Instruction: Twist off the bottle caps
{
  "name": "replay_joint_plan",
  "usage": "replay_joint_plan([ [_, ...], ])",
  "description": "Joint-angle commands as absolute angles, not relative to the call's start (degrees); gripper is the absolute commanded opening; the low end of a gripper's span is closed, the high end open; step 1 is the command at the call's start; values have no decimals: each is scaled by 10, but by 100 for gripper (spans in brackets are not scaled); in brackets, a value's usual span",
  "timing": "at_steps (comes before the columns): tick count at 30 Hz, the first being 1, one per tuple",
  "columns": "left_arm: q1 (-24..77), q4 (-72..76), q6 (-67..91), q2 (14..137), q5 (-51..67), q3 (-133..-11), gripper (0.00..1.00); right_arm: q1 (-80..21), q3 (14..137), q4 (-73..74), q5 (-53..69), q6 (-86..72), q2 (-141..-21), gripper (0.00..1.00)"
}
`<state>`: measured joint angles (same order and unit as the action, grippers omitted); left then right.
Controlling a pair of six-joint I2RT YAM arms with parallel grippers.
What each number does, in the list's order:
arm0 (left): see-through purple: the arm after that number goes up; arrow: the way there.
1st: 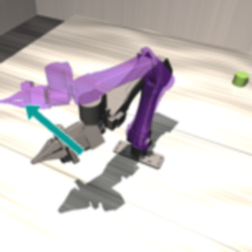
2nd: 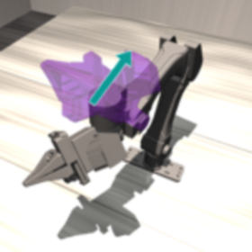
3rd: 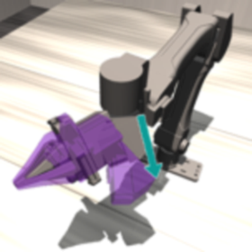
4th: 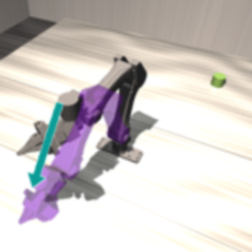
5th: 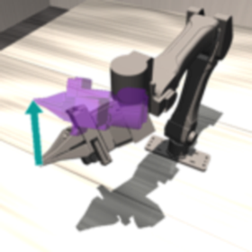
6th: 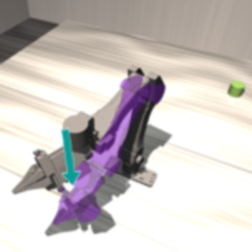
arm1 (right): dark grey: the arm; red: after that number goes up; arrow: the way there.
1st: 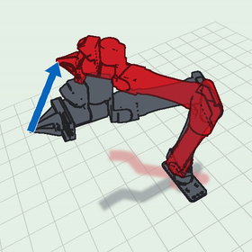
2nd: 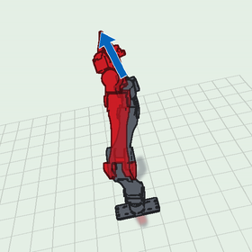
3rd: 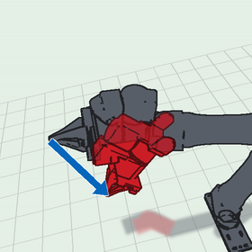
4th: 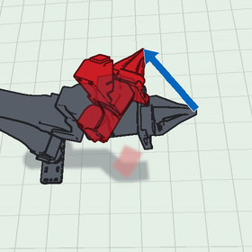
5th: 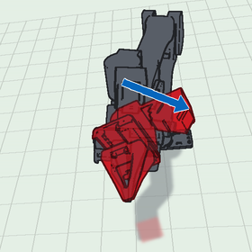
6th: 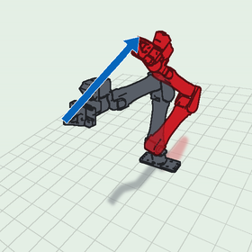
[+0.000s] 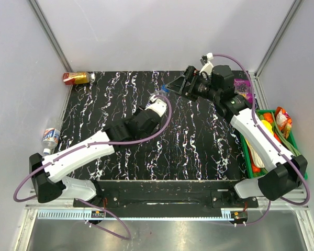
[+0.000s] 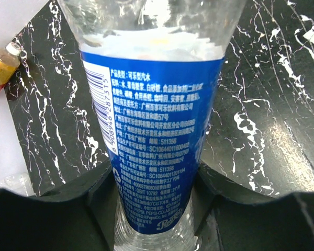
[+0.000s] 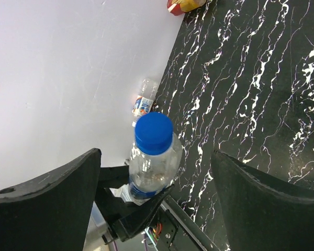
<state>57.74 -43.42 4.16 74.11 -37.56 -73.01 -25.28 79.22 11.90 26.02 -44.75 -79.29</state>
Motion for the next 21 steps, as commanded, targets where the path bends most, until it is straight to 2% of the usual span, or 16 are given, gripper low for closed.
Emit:
replay_joint_plan([
  [1,585,-434,45,751,-417,-762,0,-250,823,98,261,-460,-802,86],
  [6,589,-434,43,761,-415,-767,0,-250,826,104,254,-463,-809,75],
  [13,593,-434,39,771,-410,-779,0,-250,825,98,249,-468,-815,66],
  [17,595,-434,33,779,-401,-781,0,-250,827,91,259,-475,-821,57],
  [21,595,-435,33,785,-400,-784,0,-250,823,86,254,-482,-819,54],
])
